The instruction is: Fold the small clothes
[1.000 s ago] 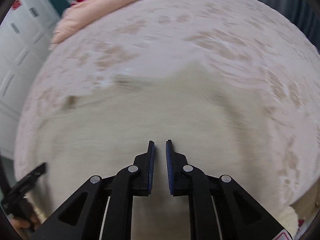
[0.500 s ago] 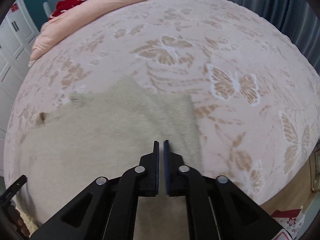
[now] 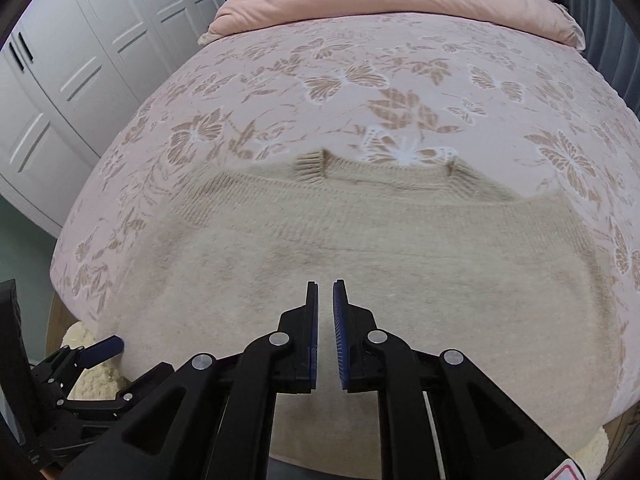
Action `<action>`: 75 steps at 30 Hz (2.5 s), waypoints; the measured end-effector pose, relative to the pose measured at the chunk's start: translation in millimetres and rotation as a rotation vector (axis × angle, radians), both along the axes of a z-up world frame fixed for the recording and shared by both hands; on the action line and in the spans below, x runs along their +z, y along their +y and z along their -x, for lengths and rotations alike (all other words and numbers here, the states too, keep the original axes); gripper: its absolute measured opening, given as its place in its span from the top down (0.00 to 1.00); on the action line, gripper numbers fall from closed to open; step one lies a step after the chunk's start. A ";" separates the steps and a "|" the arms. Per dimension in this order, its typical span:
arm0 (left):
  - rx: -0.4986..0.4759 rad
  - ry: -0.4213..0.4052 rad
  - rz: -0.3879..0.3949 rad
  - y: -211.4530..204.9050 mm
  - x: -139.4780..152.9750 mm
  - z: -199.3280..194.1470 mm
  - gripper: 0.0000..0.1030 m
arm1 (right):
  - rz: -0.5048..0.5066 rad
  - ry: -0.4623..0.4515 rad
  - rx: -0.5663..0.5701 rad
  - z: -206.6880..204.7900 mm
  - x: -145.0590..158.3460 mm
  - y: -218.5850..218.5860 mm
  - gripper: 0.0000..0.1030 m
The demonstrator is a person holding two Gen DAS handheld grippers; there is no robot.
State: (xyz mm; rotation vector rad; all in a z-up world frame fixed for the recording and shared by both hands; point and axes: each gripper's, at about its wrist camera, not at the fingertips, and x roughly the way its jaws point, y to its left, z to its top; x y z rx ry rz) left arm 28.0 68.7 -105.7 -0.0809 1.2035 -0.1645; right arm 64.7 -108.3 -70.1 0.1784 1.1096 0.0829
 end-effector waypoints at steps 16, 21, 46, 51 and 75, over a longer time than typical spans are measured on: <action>0.393 0.164 0.488 82.9 -52.1 10.3 0.10 | -0.030 0.105 -0.104 -23.4 -24.8 -19.1 0.89; 0.444 0.143 0.536 85.9 -57.0 5.4 0.26 | 0.015 0.179 -0.067 -44.1 -59.9 -6.0 0.89; -0.564 -0.075 0.340 -229.7 57.0 26.6 0.77 | -0.234 0.020 -0.388 94.9 -7.8 -206.6 0.65; -0.607 -0.123 0.284 -208.8 56.3 57.7 0.43 | -0.358 -0.001 -0.423 124.8 -7.3 -227.2 0.45; -0.425 -0.126 0.001 -145.4 -8.9 50.3 0.62 | -0.468 -0.069 -0.204 64.1 42.8 -143.6 0.83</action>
